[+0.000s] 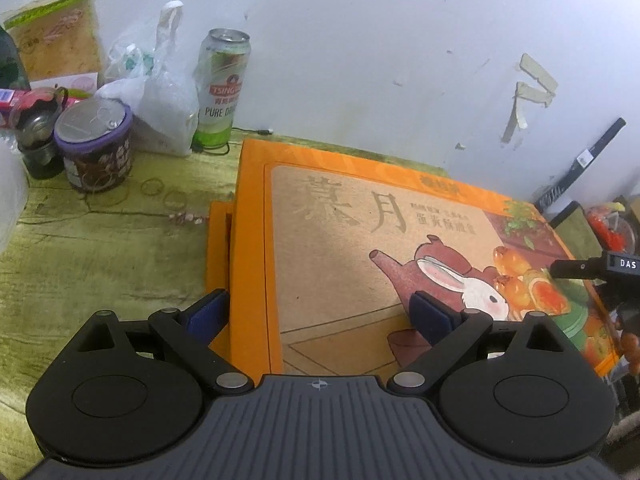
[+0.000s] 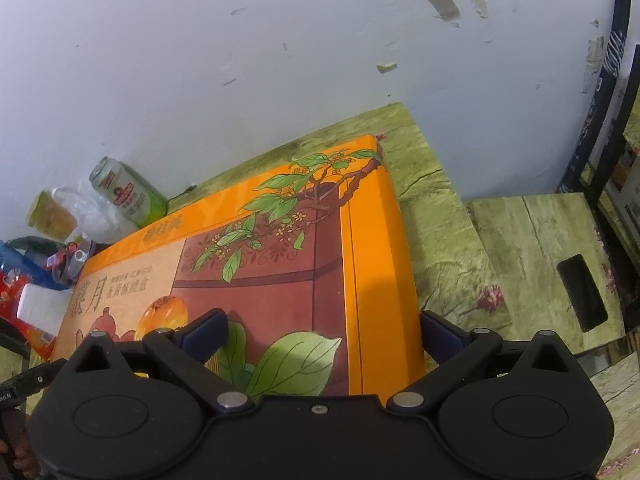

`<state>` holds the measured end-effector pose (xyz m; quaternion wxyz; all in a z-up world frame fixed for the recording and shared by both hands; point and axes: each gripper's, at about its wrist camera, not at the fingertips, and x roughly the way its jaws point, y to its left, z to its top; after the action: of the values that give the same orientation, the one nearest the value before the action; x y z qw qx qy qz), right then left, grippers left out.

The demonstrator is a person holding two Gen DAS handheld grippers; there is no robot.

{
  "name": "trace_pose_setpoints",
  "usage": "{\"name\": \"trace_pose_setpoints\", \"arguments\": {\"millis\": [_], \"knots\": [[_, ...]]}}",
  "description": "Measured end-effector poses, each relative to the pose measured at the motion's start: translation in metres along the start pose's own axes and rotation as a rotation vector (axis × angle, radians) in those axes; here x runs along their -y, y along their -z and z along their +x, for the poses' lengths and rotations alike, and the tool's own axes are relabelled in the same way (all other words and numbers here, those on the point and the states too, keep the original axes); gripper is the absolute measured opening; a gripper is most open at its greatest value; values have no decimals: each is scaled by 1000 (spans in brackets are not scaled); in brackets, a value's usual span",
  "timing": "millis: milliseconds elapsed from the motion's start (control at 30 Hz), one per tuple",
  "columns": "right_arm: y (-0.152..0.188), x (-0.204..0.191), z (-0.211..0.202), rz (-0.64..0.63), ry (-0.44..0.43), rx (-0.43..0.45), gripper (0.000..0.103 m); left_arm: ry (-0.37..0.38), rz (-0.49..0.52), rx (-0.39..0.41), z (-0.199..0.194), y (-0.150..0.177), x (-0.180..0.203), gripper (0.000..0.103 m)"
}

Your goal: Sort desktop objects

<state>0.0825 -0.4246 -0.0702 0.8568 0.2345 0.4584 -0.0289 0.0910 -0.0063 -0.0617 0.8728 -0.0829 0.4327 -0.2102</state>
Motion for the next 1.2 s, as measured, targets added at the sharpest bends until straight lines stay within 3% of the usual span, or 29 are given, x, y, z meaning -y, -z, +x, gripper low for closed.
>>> {"name": "trace_pose_setpoints", "arguments": {"millis": [533,1200], "knots": [[-21,-15,43,-55,0,-61,102,-29,-60,-47,19,-4,-24,96],[-30,-14,68,-95,-8,-94,102,-31,-128,-149,43,3,-36,96]]}}
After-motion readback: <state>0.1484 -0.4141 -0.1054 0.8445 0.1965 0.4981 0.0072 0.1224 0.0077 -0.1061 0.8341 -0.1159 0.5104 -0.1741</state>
